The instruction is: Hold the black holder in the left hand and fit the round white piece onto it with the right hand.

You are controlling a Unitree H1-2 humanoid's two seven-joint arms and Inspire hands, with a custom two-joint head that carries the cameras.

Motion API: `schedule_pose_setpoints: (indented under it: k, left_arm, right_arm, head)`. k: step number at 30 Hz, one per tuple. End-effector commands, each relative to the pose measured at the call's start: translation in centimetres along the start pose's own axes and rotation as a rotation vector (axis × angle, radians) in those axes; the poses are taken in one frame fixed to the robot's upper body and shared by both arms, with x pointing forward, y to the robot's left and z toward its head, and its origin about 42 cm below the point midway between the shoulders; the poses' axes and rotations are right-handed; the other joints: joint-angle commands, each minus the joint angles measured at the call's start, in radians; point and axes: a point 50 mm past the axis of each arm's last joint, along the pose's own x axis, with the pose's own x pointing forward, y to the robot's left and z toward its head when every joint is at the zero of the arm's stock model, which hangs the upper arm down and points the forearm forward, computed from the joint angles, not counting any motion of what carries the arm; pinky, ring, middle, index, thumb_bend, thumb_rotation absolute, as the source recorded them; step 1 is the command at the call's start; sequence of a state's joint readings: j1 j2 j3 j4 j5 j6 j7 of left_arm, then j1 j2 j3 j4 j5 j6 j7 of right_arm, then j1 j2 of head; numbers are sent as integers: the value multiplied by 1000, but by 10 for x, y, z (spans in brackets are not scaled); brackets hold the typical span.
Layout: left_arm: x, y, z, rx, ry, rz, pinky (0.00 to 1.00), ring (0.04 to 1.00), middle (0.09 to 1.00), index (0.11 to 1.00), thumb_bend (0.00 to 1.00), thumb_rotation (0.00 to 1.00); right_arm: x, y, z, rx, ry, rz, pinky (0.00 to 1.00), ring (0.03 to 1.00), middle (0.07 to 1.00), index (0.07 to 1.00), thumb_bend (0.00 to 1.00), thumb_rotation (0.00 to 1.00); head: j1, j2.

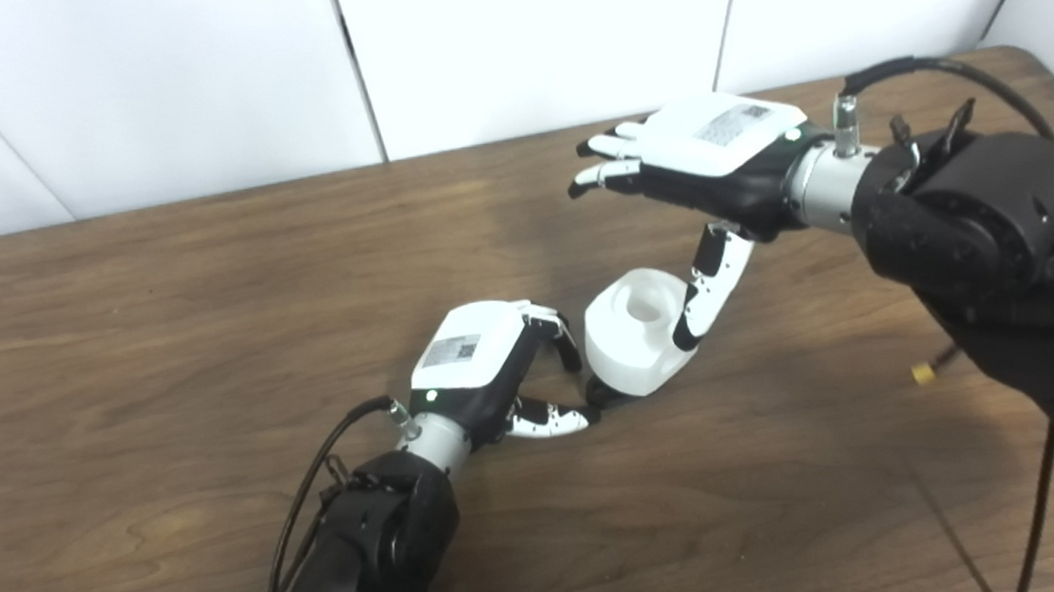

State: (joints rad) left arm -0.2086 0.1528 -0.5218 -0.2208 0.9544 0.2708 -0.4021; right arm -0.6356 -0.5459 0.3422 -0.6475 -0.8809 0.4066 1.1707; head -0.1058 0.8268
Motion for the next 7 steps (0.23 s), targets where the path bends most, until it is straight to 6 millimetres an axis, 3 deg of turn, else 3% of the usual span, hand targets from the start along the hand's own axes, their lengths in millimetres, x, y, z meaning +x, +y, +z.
schedule_pose_setpoints:
  k: [1,7]
  left_arm:
    - [-11,-2,-13,-3,52,-58,894,873,795,687,913,296]
    - [-25,6,-20,-72,72,-47,887,866,790,720,929,288]
  right_arm:
    - [-10,-20,-8,23,28,27,985,1000,1000,910,1000,377]
    - [-12,-27,-12,34,33,12,955,1000,1000,914,1000,384]
  head:
    - [4,2]
    - [17,-4]
